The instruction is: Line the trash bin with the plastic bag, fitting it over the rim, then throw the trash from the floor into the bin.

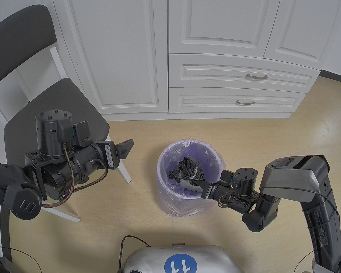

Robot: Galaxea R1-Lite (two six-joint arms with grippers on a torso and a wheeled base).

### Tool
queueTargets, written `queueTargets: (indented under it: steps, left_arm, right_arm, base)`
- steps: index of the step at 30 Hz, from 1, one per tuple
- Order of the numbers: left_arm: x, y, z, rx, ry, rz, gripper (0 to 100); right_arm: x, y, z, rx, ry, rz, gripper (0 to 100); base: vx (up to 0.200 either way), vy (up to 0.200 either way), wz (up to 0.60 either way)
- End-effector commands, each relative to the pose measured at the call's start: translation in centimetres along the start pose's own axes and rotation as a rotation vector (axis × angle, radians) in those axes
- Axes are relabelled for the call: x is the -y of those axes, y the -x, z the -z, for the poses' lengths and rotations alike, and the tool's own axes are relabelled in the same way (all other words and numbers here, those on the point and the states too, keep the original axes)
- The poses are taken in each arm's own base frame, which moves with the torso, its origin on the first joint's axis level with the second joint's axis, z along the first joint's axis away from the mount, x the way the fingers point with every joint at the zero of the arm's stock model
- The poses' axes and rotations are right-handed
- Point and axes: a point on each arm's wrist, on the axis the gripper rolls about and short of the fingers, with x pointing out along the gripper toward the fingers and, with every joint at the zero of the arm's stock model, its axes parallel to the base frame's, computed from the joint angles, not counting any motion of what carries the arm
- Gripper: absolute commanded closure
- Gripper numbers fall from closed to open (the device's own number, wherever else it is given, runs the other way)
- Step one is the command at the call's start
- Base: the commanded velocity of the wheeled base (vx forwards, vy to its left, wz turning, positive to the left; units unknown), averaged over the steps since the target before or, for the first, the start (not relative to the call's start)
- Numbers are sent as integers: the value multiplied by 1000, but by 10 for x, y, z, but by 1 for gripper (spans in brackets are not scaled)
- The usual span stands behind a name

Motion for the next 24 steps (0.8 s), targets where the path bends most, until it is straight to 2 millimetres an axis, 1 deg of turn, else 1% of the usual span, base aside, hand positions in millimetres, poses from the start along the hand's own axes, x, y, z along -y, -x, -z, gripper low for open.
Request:
queueTargets:
  steps: [1,7,10,13,15,18,20,24]
  left_arm:
    - [0,0,-1,2,1,0,0]
    - [0,-1,0,1,1,-1,0]
    - [0,-2,0,0,1,-3,0]
    - [0,-2,0,0,1,-3,0]
    - [0,-2,-1,1,1,-2,0]
    - [0,-3,0,0,1,-3,0]
    - [0,-3,0,0,1,-3,0]
    - [0,-4,1,-3,0,-3,0]
  right_arm:
    - [-1,0,1,-27,-4,1,100]
    - [2,-13,2,4,-5,5,100]
    - [3,-19,2,39,-3,26,100]
    - [5,-30,1,94,1,59,100]
    - [4,-33,1,104,0,61,100]
    - [3,-40,-5,137,1,48,100]
    - [-3,-44,-12,168,-29,25,100]
    - [-7,-48,-16,205,-55,26,100]
  base:
    - [0,0,0]
    - [0,0,0]
    - [0,0,0]
    - [0,0,0]
    - [0,0,0]
    - [0,0,0]
    - [0,0,0]
    - [0,0,0]
